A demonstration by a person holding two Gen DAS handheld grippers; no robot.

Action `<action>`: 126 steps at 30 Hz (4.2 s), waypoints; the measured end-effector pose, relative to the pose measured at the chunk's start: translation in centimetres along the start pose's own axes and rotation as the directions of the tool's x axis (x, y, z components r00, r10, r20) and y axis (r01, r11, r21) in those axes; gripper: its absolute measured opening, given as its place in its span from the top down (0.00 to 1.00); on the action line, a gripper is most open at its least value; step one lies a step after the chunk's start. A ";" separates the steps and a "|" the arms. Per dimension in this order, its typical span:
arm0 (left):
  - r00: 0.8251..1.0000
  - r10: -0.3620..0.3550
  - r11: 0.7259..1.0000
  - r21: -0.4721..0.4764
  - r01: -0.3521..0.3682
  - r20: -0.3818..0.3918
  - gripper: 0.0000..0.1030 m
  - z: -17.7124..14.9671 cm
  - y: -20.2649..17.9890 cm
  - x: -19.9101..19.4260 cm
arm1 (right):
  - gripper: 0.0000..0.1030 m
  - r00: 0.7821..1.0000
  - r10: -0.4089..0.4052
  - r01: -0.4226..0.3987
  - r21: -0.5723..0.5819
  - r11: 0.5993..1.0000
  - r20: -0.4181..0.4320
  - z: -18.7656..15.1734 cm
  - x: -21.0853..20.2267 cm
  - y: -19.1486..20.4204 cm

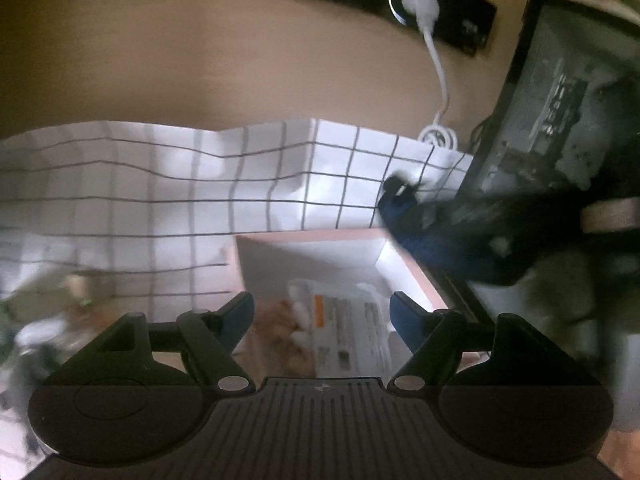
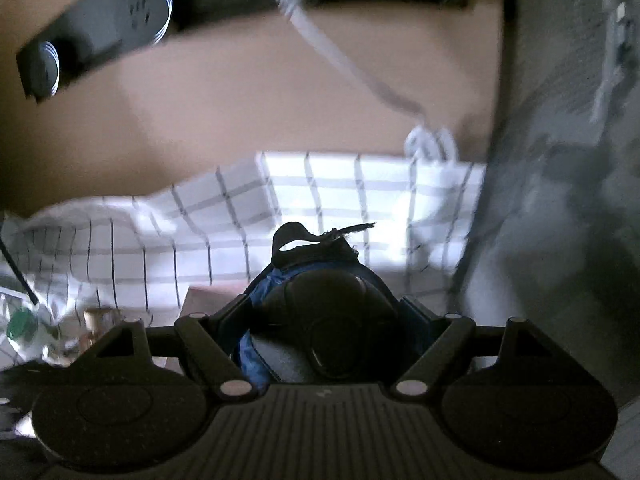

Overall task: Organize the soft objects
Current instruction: 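Carry the packet and plush into the pink box and open both tools, then grasp the second black plush toy beside the green-lidded jar with the left tool, then grasp the brown cardboard tube with the right tool while the left tool holds the plush, then carry the plush and tube over the pink box and open both tools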

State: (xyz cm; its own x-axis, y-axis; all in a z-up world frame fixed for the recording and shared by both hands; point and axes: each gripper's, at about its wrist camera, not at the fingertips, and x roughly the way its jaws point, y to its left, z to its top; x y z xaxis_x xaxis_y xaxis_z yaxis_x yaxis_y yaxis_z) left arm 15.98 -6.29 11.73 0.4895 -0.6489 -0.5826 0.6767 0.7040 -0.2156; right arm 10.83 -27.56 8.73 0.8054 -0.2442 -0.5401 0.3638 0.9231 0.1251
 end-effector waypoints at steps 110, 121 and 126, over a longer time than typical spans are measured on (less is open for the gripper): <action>0.988 0.143 0.907 -0.390 -0.156 -0.062 0.32 -10.9 24.1 -13.2 | 0.58 0.788 0.271 -0.434 -0.187 0.881 -0.553 -1.9 2.9 29.5; 0.985 0.162 0.908 -0.383 -0.172 -0.058 0.32 -10.4 23.2 -13.7 | 0.58 0.797 0.283 -0.467 -0.247 0.849 -0.534 -4.3 0.2 28.0; 0.981 0.192 0.920 -0.349 -0.176 0.012 0.32 -7.3 22.5 -14.9 | 0.58 0.851 0.313 -0.451 -0.281 0.847 -0.422 -2.1 -2.6 26.8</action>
State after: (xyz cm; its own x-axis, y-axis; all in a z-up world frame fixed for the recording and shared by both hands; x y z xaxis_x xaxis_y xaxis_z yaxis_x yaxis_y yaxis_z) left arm 19.91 21.33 9.80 0.6173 -0.5047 -0.6034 0.3447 0.8631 -0.3692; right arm 17.50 -1.57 11.77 0.6018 0.2062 -0.7715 -0.1859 0.9757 0.1158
